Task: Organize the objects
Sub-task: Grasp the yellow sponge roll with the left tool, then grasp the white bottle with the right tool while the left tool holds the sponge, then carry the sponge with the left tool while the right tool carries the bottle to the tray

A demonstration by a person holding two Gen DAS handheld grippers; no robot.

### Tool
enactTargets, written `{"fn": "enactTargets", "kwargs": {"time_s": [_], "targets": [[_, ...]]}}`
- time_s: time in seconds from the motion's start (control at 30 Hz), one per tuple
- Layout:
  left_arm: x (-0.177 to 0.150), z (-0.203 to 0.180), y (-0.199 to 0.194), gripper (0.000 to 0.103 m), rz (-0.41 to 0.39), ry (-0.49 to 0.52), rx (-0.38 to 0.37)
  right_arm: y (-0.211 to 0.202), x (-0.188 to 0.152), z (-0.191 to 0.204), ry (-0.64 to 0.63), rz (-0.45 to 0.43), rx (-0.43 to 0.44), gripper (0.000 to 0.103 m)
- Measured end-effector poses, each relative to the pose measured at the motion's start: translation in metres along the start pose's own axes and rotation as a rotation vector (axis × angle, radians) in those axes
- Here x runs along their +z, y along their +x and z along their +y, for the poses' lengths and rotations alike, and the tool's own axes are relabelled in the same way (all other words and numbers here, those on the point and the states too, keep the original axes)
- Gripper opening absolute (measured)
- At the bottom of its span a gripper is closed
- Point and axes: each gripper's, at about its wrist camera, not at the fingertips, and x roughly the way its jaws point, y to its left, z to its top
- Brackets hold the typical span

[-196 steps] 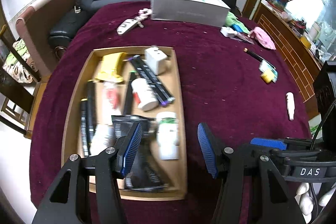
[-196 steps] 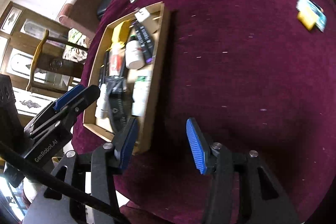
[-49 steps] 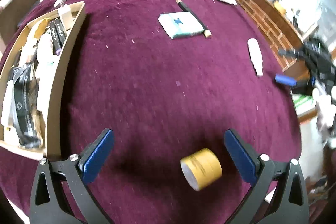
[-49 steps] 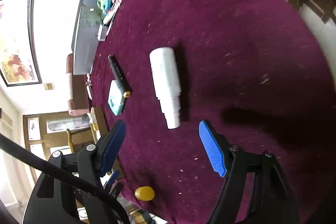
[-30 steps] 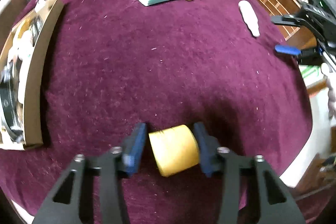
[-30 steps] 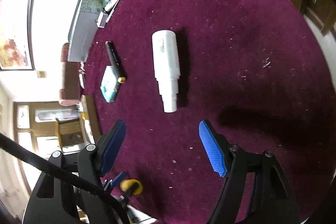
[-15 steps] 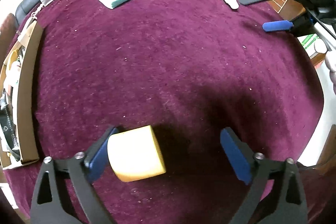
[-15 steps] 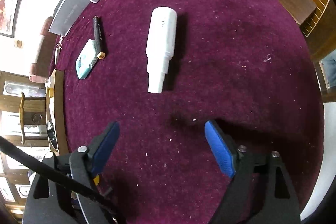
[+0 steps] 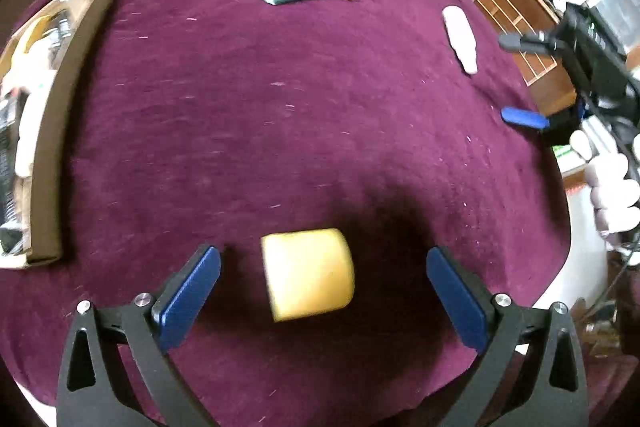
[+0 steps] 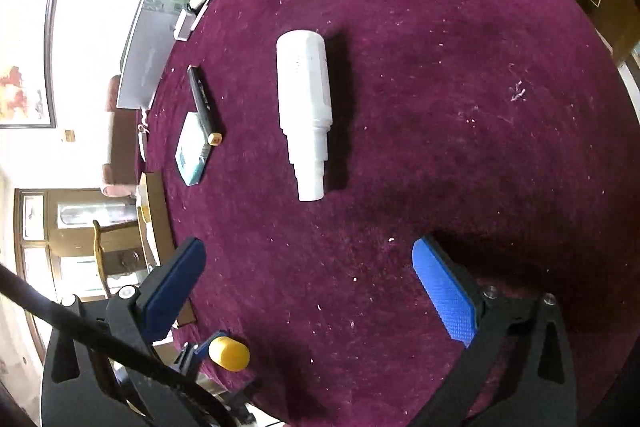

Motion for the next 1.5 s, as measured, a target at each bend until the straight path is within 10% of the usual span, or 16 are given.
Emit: {"fn": "enactTargets", "kwargs": {"time_s": [0.23,0.4,0.47,0.97,1.5], "targets": [[0.011,-0.012,0.002,0.098,-0.001,0.069,0.085,0.006,-0.008,0.017,-0.118,0.005,-0.106,0.1],[0.006,-0.011,0.016,0.037,0.007,0.099,0.159,0.0,-0.01,0.019,-0.124,-0.004,-0.102,0.083],[0.008,-0.012,0.014,0.028,0.006,0.106,0.161,-0.002,-0.01,0.023,-0.15,-0.011,-0.123,0.073],[0.005,0.004,-0.014,0.028,-0.056,-0.001,0.078,0.012,0.041,0.052,-0.211,-0.109,-0.361,0.071],[0.004,0.0,-0.002,0.028,-0.046,0.001,0.092,0.029,0.044,0.057,-0.247,-0.103,-0.474,0.028]]}}
